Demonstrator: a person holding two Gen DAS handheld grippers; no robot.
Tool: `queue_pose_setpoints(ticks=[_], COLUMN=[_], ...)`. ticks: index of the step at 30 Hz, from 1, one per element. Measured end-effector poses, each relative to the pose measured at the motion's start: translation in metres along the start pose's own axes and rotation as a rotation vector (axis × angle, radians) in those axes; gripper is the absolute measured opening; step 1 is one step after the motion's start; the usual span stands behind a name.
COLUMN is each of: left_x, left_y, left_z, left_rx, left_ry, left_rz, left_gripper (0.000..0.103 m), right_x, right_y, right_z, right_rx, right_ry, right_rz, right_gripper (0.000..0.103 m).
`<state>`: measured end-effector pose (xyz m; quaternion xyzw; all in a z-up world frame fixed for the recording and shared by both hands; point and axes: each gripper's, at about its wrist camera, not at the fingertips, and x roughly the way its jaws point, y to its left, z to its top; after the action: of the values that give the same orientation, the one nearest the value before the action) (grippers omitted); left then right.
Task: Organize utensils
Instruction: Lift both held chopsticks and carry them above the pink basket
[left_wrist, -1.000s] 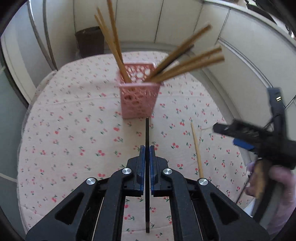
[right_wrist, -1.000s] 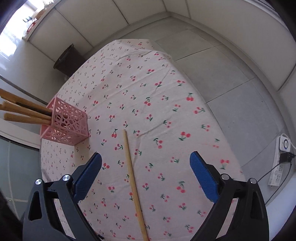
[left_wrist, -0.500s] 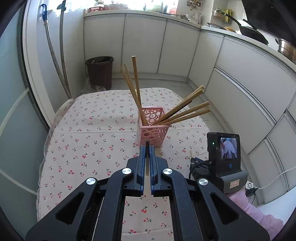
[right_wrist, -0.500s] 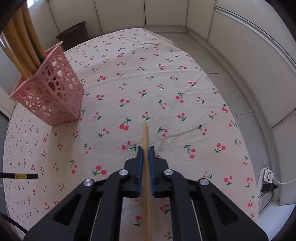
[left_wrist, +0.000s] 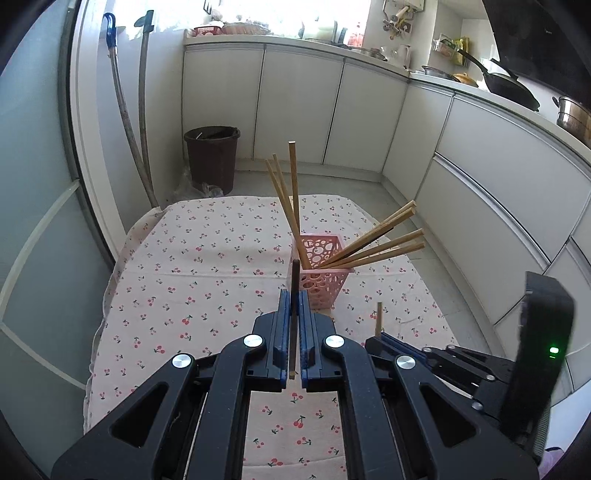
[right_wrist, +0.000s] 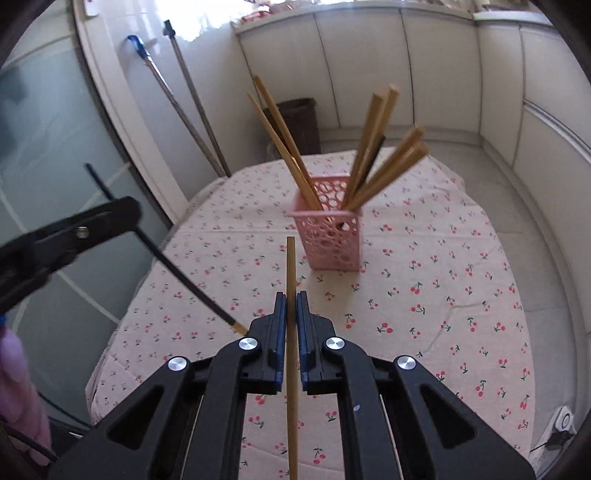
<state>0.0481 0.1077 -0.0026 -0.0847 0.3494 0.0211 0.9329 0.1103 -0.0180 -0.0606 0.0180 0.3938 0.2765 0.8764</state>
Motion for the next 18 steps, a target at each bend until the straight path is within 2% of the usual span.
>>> queue_pose_setpoints(ticks=[5, 9, 13, 18], left_x=[-0.013, -0.024, -0.034, -0.036], left_y=[0.006, 0.005, -0.001, -0.003], left_z=[0.006, 0.018, 0.041, 0.076], left_rx=[-0.027, -0.024, -0.009, -0.030], left_ry=[-0.022, -0.060, -0.119, -0.175], left_rz=[-0.013, -0.019, -0.016, -0.035], left_gripper=[0.004, 0.004, 0.004, 0.004], right_x=[-0.055, -0.099, -0.135, -0.165], right_y=[0.020, 0.028, 0.023, 0.006], right_z=[0.012, 0.036, 0.069, 0.110], right_rx=[-0.037, -0.016, 0.035, 0.069], right_ry=[-0.122, -0.244, -0.349, -0.447], right_rz=[0.044, 0.081, 0.110, 0.087], right_gripper=[0.006, 0.006, 0.006, 0.006])
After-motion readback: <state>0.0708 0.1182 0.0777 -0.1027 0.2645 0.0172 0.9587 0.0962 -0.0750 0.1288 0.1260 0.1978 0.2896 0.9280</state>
